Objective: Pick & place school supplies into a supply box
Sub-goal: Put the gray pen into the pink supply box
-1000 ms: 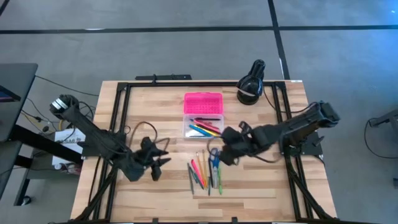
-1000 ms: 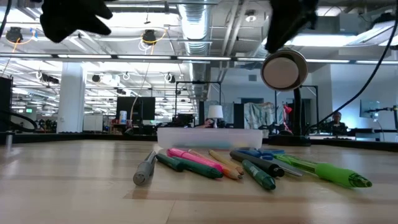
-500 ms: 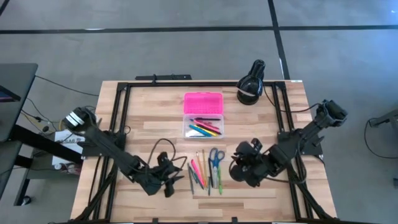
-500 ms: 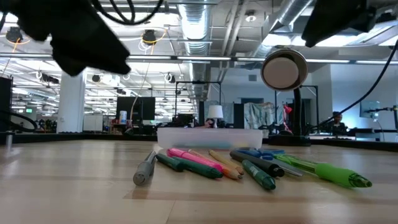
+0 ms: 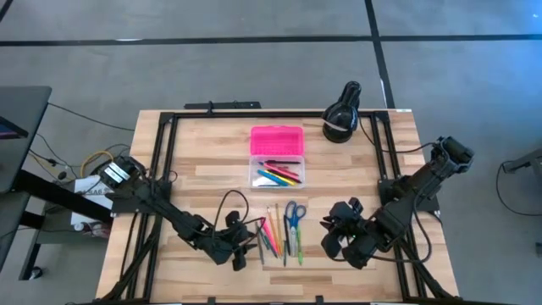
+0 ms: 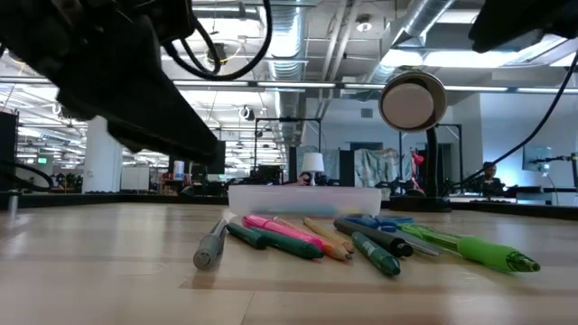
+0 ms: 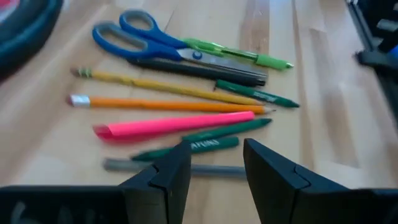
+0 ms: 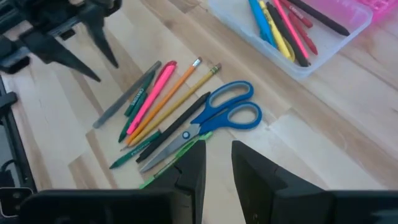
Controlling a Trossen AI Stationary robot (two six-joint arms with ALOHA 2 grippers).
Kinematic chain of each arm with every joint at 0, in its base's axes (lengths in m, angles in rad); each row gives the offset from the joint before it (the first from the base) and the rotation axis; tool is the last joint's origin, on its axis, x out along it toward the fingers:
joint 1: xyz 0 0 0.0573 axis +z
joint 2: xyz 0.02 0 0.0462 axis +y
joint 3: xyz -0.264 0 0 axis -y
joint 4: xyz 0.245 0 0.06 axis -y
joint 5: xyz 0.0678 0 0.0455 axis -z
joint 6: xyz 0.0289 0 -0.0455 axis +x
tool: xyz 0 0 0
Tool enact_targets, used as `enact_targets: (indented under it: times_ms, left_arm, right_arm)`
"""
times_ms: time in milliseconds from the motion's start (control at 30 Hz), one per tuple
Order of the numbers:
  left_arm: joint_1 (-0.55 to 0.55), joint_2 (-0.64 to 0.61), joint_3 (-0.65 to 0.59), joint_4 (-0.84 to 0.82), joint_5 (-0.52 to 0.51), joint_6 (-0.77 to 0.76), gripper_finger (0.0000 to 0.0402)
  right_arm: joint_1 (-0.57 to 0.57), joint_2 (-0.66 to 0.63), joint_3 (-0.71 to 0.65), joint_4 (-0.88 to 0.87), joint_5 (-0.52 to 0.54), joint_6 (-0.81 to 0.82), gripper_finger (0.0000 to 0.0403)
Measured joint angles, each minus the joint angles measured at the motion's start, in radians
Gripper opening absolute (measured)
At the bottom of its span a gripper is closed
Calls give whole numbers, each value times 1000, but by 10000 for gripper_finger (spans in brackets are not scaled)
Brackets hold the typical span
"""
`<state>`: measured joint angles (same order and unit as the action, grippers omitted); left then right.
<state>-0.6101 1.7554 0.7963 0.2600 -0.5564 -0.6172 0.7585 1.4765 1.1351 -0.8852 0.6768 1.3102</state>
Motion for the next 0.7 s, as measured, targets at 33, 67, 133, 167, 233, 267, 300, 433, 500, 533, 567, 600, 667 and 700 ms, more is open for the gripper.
enact_targets:
  times_ms: [33, 67, 133, 167, 233, 267, 300, 433, 500, 533, 567, 600, 667, 700]
  left_arm:
    - [7, 0, 0, 2, 4, 33, 141]
    - [18, 8, 0, 9, 13, 58, 141]
    - [36, 17, 0, 11, 43, 89, 141]
    - [47, 17, -1, 13, 64, 99, 141]
    - [66, 28, 1, 54, 88, 113, 141]
    - [72, 29, 2, 51, 92, 120, 141]
    - [74, 30, 0, 47, 90, 125, 141]
    - [77, 30, 0, 39, 92, 140, 141]
    - [77, 30, 0, 36, 101, 159, 141]
    - [77, 30, 0, 32, 104, 161, 141]
    - [77, 32, 0, 27, 104, 162, 141]
    - [77, 42, 0, 30, 103, 162, 141]
    - [77, 50, -1, 19, 103, 163, 141]
    - [77, 59, 0, 33, 104, 163, 141]
  right_arm:
    - [3, 0, 0, 0, 6, 0, 70]
    - [5, 0, 0, 0, 7, 0, 70]
    - [7, 0, 0, 1, 7, 0, 70]
    - [7, 0, 0, 1, 7, 0, 70]
    - [7, 0, 0, 4, 7, 2, 70]
    - [7, 0, 0, 4, 7, 2, 70]
    - [7, 0, 0, 4, 7, 4, 70]
    - [8, 1, 0, 0, 6, 9, 70]
    - [8, 1, 0, -3, 6, 9, 70]
    - [7, 1, 0, -3, 6, 9, 70]
    - [7, 1, 0, -3, 6, 9, 70]
    - [7, 1, 0, -4, 6, 6, 70]
    - [7, 1, 0, -4, 6, 2, 70]
    - [4, 1, 0, -6, 6, 2, 70]
